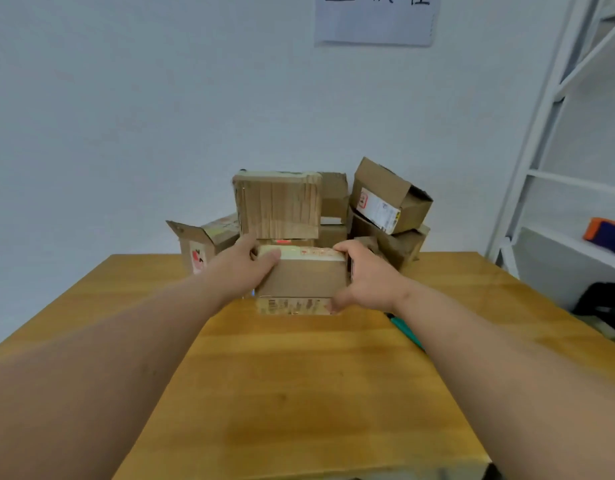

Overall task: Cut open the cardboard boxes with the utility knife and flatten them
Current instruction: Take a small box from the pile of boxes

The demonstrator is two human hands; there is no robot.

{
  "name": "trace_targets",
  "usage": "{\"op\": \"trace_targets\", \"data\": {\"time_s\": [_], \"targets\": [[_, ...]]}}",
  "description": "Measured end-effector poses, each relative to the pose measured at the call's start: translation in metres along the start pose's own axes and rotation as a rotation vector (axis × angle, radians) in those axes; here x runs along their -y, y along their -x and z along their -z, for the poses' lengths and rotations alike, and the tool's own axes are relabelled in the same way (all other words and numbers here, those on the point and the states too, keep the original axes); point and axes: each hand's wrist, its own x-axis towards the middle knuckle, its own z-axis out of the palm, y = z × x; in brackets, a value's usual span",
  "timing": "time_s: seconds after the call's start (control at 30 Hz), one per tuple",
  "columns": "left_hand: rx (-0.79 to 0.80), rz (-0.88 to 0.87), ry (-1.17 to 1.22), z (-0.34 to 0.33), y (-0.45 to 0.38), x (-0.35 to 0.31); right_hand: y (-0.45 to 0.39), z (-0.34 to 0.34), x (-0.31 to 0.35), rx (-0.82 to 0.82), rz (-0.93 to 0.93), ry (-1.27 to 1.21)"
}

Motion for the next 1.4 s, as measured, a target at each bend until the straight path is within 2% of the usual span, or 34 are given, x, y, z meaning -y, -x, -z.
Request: {"op": "trace_targets", "data": {"time_s": [0.1, 0.17, 0.23, 0.37, 0.67, 0.8, 0.87, 0.93, 0.97, 1.03, 1.1, 1.17, 1.23, 1.33, 1.4], "targets": [[0.255, 0.144, 0.171, -0.011, 0.015, 0.024, 0.009, -0.018, -0.015, 0.171, -0.115, -0.120], [0.404, 0.194, 0.266, -0.019, 0.019, 0.039, 0.010, -0.028, -0.024, 0.221, -0.173, -0.178], [0.478, 0.215, 0.306, -0.027, 0.020, 0.049, 0.008, -0.036, -0.033, 0.244, -0.219, -0.219], [0.453, 0.240, 0.216, -0.044, 0.007, 0.061, -0.001, -0.046, -0.051, 0.277, -0.267, -0.274], [0.384, 0.239, -0.056, -0.072, -0.016, 0.073, -0.011, -0.069, -0.083, 0.237, -0.406, -0.309], [0.264, 0.127, -0.141, -0.077, -0.020, 0.073, -0.018, -0.070, -0.089, 0.226, -0.435, -0.340], [0.196, -0.032, -0.217, -0.077, -0.021, 0.073, -0.020, -0.070, -0.091, 0.232, -0.440, -0.341], [0.245, -0.180, -0.289, -0.078, -0.021, 0.070, -0.021, -0.070, -0.092, 0.221, -0.440, -0.341], [0.295, -0.201, -0.305, -0.080, -0.020, 0.069, -0.022, -0.070, -0.092, 0.209, -0.438, -0.335], [0.350, -0.138, -0.278, -0.084, -0.021, 0.068, -0.022, -0.073, -0.091, 0.176, -0.429, -0.331], [0.337, -0.079, -0.205, -0.088, -0.025, 0.066, -0.021, -0.075, -0.092, 0.145, -0.426, -0.345], [0.313, -0.117, -0.218, -0.089, -0.028, 0.062, -0.020, -0.076, -0.093, 0.146, -0.450, -0.370], [0.288, -0.195, -0.301, -0.091, -0.032, 0.060, -0.021, -0.075, -0.094, 0.171, -0.470, -0.346], [0.368, -0.284, -0.560, -0.095, -0.036, 0.058, -0.025, -0.074, -0.092, 0.190, -0.432, -0.157], [0.401, -0.303, -0.672, -0.098, -0.036, 0.055, -0.028, -0.077, -0.095, 0.128, -0.398, -0.056]]}}
